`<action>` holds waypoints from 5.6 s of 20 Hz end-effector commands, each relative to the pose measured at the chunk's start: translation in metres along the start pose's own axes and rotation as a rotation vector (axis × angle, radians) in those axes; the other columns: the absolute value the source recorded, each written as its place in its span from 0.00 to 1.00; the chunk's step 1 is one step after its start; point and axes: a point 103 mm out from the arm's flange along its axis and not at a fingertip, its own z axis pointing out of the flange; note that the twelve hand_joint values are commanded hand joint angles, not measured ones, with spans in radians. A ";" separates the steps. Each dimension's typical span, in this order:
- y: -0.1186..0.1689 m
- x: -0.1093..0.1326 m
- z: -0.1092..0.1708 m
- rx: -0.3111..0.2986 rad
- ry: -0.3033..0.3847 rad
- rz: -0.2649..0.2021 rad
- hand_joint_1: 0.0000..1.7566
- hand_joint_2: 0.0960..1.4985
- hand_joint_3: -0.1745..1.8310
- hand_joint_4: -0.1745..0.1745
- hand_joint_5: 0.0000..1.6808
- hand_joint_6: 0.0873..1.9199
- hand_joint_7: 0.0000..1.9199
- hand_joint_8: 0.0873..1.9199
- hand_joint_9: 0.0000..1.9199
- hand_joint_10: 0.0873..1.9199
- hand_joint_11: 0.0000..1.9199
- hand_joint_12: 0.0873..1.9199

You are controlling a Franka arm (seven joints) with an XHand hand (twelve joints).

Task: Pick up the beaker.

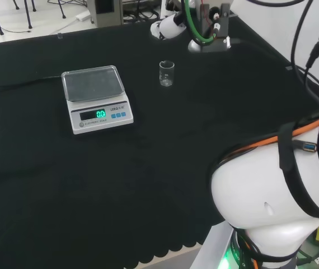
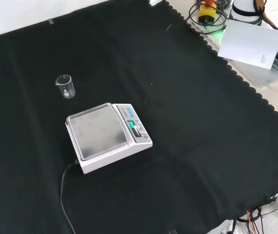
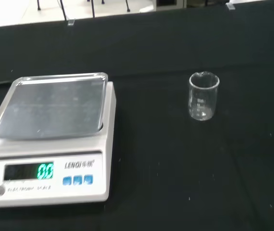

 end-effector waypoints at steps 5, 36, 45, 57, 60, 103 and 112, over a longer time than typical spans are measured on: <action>0.083 0.011 0.084 0.078 -0.023 -0.032 0.37 0.51 0.35 0.31 0.34 0.35 0.32 0.37 0.35 0.39 0.14 0.73; 0.216 -0.030 0.160 0.352 -0.004 -0.090 0.35 0.47 0.32 0.43 0.18 0.17 0.11 0.37 0.12 0.44 0.00 0.74; 0.247 -0.046 0.171 0.384 -0.002 -0.081 0.36 0.48 0.32 0.43 0.19 0.17 0.11 0.37 0.13 0.44 0.00 0.75; 0.270 -0.073 0.198 0.461 0.023 -0.028 0.36 0.48 0.32 0.43 0.19 0.16 0.12 0.37 0.13 0.44 0.00 0.75; 0.271 -0.079 0.205 0.496 0.022 -0.005 0.36 0.48 0.32 0.43 0.19 0.16 0.11 0.37 0.12 0.44 0.00 0.75; 0.257 -0.037 0.107 0.379 -0.187 -0.142 0.62 0.80 0.13 0.00 0.43 0.71 0.26 0.53 0.42 0.48 0.44 0.51; 0.232 -0.007 0.061 0.323 -0.216 -0.210 0.63 0.80 0.12 0.00 0.43 0.71 0.28 0.54 0.43 0.49 0.45 0.51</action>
